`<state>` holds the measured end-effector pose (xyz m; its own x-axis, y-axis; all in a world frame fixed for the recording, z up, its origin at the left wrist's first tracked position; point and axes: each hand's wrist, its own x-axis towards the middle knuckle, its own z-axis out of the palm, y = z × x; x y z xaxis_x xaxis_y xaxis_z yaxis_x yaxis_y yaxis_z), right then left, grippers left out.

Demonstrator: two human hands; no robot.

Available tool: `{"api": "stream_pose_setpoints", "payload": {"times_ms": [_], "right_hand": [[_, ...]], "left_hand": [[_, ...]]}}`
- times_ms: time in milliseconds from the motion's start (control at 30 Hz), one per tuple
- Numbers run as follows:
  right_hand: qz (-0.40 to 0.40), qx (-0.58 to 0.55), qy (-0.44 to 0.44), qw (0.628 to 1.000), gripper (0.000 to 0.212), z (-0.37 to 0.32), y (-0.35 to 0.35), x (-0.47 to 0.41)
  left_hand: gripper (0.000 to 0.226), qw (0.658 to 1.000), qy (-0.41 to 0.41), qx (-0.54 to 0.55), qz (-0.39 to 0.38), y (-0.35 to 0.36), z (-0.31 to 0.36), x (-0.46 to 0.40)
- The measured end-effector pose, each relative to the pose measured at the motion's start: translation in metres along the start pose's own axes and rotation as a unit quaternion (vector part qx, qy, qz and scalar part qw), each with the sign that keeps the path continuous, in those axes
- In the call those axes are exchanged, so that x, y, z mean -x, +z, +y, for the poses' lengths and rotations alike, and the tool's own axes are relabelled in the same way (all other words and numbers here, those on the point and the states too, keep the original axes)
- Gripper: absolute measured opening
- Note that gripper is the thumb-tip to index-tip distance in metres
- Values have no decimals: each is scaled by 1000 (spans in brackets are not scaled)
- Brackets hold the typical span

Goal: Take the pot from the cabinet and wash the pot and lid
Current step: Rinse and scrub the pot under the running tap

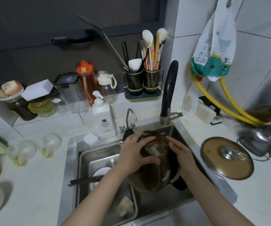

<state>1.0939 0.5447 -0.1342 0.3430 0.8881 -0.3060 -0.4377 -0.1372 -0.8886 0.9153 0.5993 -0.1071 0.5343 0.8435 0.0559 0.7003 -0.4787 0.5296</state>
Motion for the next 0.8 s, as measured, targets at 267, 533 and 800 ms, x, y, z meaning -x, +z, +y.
{"api": "stream_pose_setpoints", "payload": {"times_ms": [267,533,800], "right_hand": [[30,-59,75,995,27,12,-18,-15],[20,8,72,997,24,8,-31,-9],[-121,323,-37,938,14,-4,-16,5]], "left_hand": [[76,997,-14,-34,-71,5,15,-18],[86,993,-29,0,-113,15,17,-21],[25,896,-235,366,-87,20,9,7]]}}
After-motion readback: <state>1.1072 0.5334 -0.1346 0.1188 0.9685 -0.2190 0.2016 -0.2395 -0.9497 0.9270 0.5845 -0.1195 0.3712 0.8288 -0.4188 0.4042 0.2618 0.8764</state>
